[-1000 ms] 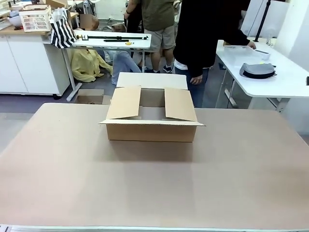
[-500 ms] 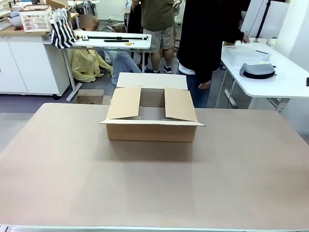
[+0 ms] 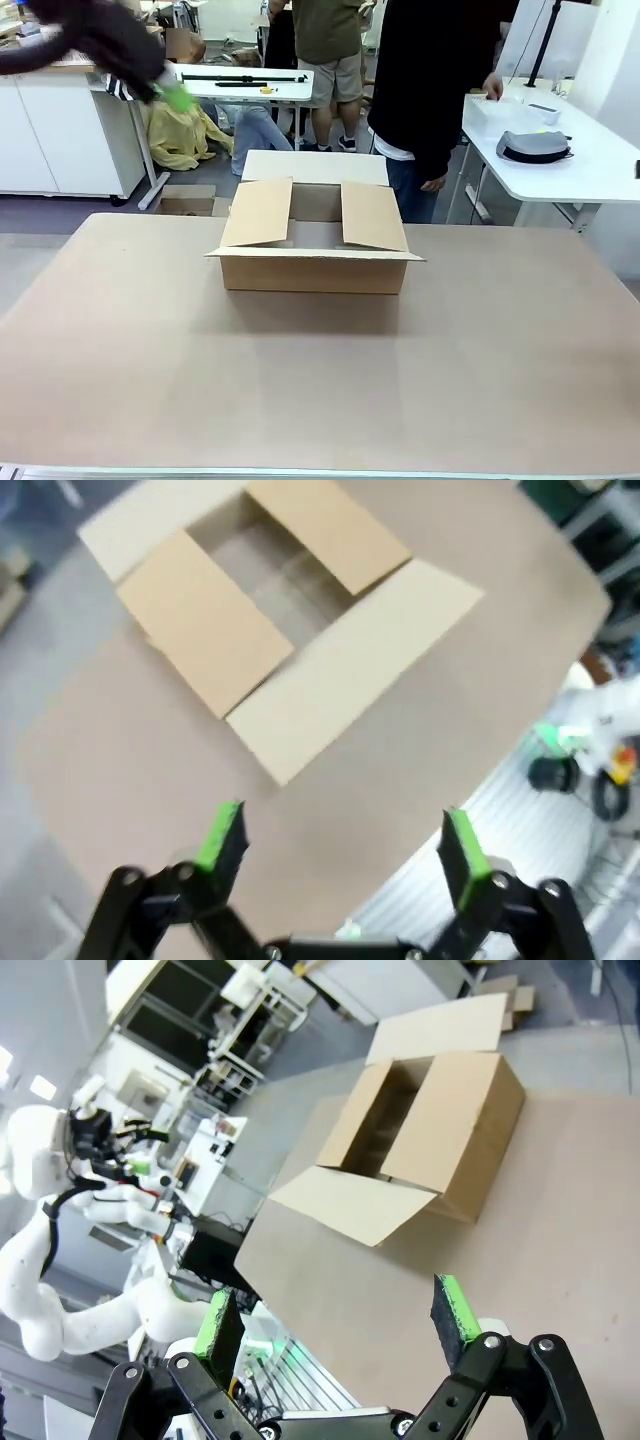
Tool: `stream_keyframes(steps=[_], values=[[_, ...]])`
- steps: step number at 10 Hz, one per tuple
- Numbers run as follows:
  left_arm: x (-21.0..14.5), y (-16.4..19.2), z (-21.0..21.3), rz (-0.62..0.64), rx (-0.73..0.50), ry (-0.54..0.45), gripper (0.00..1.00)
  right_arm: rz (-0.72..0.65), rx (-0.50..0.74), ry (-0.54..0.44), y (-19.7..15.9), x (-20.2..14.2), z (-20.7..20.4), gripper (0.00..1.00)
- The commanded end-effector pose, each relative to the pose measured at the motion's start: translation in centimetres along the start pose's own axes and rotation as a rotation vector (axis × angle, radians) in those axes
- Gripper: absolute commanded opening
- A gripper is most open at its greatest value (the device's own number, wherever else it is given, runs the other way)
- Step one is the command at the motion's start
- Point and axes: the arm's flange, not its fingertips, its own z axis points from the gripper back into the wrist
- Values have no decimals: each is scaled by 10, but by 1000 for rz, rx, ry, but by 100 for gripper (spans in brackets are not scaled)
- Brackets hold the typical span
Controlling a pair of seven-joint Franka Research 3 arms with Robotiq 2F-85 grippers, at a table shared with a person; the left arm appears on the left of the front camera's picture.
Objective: Pack the gift set into the box.
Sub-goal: Place both hands on the side flaps of the Package Box and spread them outward.
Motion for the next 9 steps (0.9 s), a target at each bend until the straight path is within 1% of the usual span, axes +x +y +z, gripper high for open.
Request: stream_keyframes(steps=[1, 2, 3, 4, 5, 8, 9], values=[[51, -18, -48, 53, 92, 208, 100, 28, 16, -11, -1, 3, -1, 100], [69, -43, -74, 61, 86, 254, 100, 28, 16, -11, -1, 3, -1, 100], [79, -53, -97, 75, -16, 260, 100, 28, 16, -11, -1, 3, -1, 100], [81, -42, -111, 152, -96, 236, 100, 28, 16, -11, -1, 3, -1, 100], [59, -65, -97, 38, 78, 211, 100, 28, 16, -11, -1, 3, -1, 100], [59, -65, -97, 38, 78, 211, 100, 28, 16, -11, -1, 3, -1, 100], [72, -64, -107, 45, 36, 223, 100, 28, 16, -11, -1, 3, -1, 100]])
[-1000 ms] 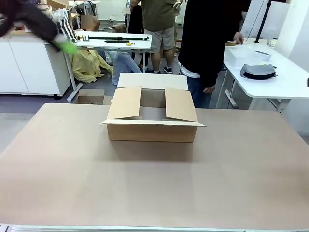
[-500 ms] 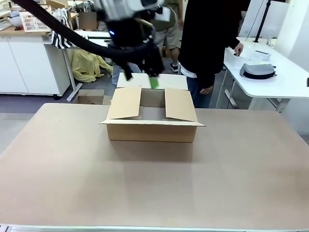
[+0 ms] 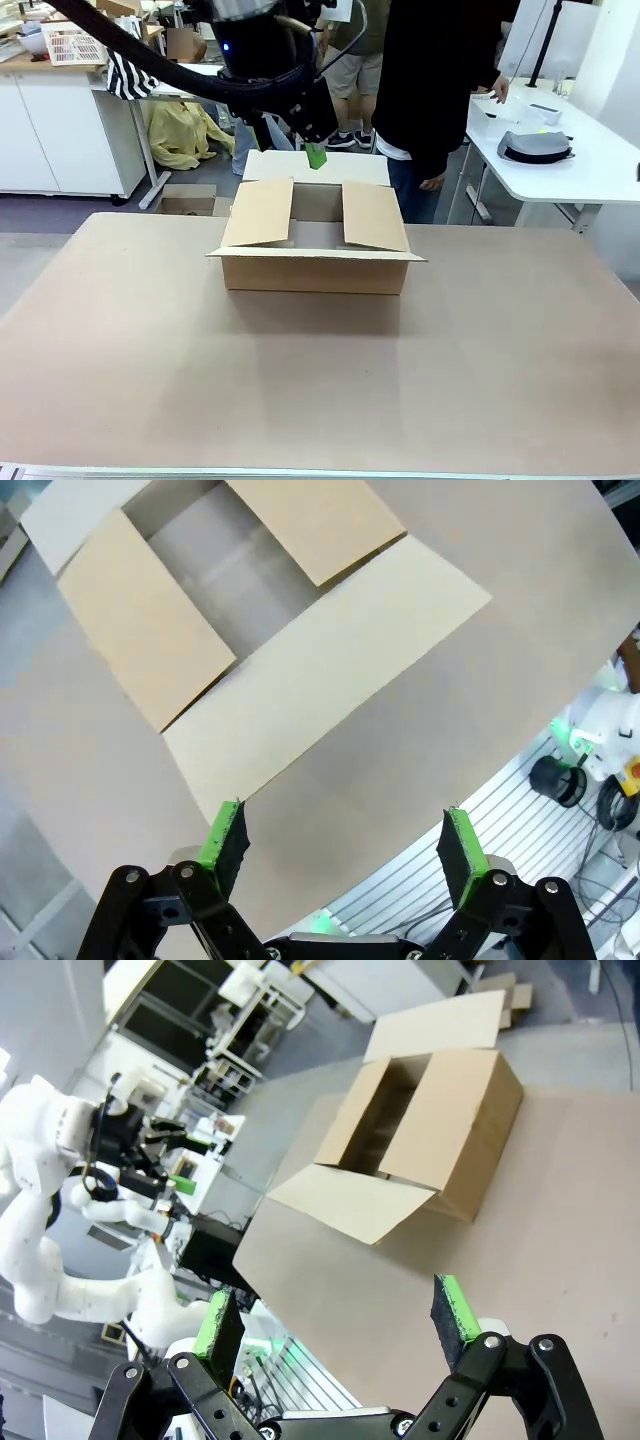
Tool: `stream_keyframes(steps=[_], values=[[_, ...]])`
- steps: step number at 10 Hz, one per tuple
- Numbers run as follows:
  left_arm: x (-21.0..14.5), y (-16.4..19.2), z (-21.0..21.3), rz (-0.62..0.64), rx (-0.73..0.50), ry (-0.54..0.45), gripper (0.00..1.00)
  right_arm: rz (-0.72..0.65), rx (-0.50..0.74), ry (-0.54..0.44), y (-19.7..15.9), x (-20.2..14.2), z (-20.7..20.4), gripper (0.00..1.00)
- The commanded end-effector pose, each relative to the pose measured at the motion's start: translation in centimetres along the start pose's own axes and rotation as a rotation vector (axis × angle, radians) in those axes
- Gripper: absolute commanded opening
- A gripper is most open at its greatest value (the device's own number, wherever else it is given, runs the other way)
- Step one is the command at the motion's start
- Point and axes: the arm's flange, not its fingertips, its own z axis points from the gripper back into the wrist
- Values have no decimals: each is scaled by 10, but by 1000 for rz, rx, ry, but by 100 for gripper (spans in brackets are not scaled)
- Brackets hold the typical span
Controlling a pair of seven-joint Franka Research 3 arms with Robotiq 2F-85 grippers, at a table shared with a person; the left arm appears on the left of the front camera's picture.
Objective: Pack the gift set into the box.
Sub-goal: Place both hands on the side flaps of the Package Box and spread them outward.
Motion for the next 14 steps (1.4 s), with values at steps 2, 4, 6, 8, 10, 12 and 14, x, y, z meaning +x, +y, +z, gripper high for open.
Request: stream_keyframes(steps=[2, 4, 6, 8, 10, 12, 14], values=[[74, 6, -58, 83, 17, 184, 100, 29, 19, -14, -1, 4, -1, 100], [128, 22, -90, 230, 68, 171, 100, 29, 19, -14, -1, 4, -1, 100], [166, 61, -129, 388, 137, 199, 100, 29, 19, -14, -1, 4, -1, 100], [174, 105, -160, 535, 243, 251, 100, 29, 19, -14, -1, 4, -1, 100], [152, 138, -172, 627, 242, 304, 100, 29, 19, -14, -1, 4, -1, 100], [125, 138, -180, 501, 16, 308, 100, 29, 19, -14, -1, 4, -1, 100], [145, 150, -183, 608, 243, 298, 100, 29, 19, -14, -1, 4, -1, 100]])
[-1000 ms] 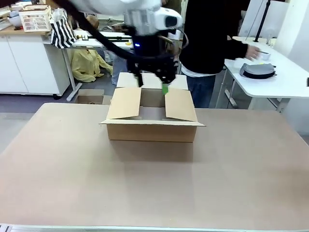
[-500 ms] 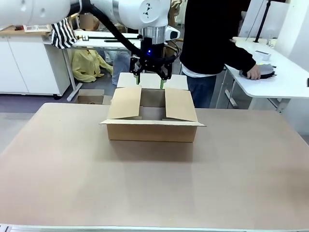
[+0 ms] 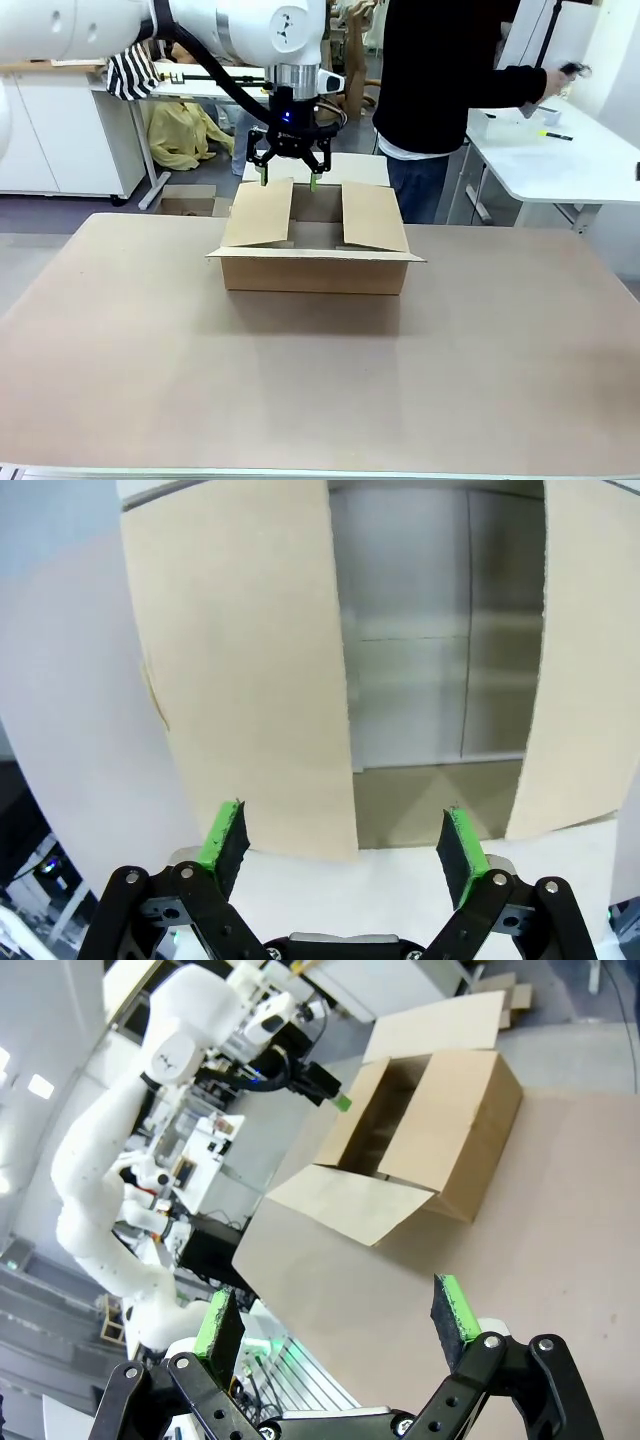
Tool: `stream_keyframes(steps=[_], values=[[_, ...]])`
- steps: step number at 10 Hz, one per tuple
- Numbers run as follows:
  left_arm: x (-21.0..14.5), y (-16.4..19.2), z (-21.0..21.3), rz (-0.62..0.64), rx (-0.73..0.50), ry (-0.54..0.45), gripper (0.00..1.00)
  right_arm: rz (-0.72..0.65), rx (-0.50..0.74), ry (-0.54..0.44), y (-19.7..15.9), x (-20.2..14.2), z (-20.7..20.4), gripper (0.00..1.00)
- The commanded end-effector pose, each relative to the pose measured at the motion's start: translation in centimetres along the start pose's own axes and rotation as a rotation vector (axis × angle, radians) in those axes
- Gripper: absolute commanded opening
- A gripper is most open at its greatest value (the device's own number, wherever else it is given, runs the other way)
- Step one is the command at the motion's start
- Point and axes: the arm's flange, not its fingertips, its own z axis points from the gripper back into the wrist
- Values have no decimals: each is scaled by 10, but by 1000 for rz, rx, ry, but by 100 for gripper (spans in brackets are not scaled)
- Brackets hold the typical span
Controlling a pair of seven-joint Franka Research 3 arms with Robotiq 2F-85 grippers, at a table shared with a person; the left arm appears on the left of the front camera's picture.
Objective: Pack the gift set into the box.
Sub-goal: Place both hands on the side flaps of the Package Box and spread them outward.
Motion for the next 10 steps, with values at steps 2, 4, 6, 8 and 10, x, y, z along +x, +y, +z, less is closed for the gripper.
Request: stream_keyframes(steps=[2, 4, 6, 8, 10], values=[[0, 0, 0, 0, 0, 0, 100, 27, 20, -17, 0, 3, -1, 100], [18, -16, -34, 51, 52, -174, 100, 27, 20, -17, 0, 3, -1, 100], [26, -20, -55, 13, 106, -214, 100, 27, 20, -17, 0, 3, -1, 100], [35, -31, -67, 102, 215, -229, 100, 27, 20, -17, 0, 3, -1, 100], [41, -29, -72, 186, 276, -226, 100, 27, 20, -17, 0, 3, -1, 100]])
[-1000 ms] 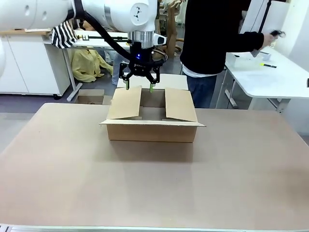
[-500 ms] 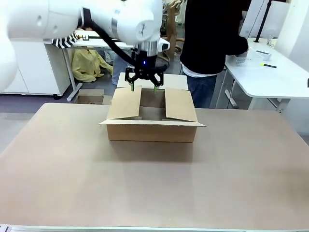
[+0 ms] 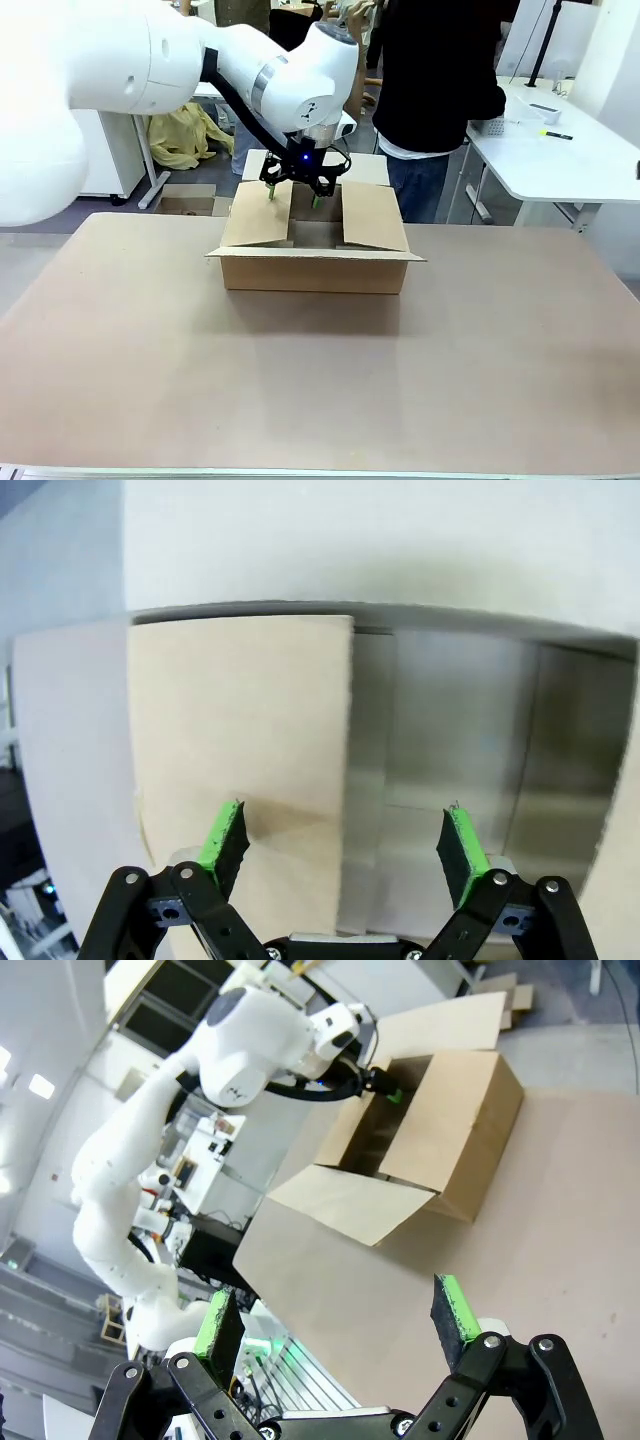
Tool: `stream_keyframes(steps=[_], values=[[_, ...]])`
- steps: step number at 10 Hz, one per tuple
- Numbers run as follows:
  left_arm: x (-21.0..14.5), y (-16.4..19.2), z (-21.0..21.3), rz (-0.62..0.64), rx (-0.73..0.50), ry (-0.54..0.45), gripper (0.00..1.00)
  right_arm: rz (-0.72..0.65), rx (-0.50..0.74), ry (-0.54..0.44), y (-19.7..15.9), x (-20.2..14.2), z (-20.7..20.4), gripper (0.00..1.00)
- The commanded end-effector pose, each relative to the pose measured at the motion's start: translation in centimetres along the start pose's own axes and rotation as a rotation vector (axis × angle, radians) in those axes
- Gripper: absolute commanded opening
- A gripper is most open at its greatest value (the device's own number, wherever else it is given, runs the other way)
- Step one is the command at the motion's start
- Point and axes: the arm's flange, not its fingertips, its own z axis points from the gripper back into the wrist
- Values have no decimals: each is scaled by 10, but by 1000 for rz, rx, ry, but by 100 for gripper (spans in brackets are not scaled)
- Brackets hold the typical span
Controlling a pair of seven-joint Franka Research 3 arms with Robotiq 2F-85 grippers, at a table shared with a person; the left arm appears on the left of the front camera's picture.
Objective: Pack the gift set into the box.
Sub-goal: Place both hands on the side flaps of the Package Box and spread them outward.
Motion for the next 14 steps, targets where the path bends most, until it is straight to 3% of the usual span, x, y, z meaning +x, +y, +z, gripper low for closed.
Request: stream_keyframes(steps=[1, 4, 8, 14], values=[[5, 1, 3, 79, 92, 13, 100, 25, 18, -15, 0, 3, -2, 100], [5, 9, 3, 129, 224, 35, 100, 25, 18, -15, 0, 3, -2, 100], [6, 11, 12, 132, 218, 22, 100, 25, 18, -15, 0, 3, -2, 100], [6, 46, 21, 179, 214, 11, 100, 25, 18, -15, 0, 3, -2, 100]])
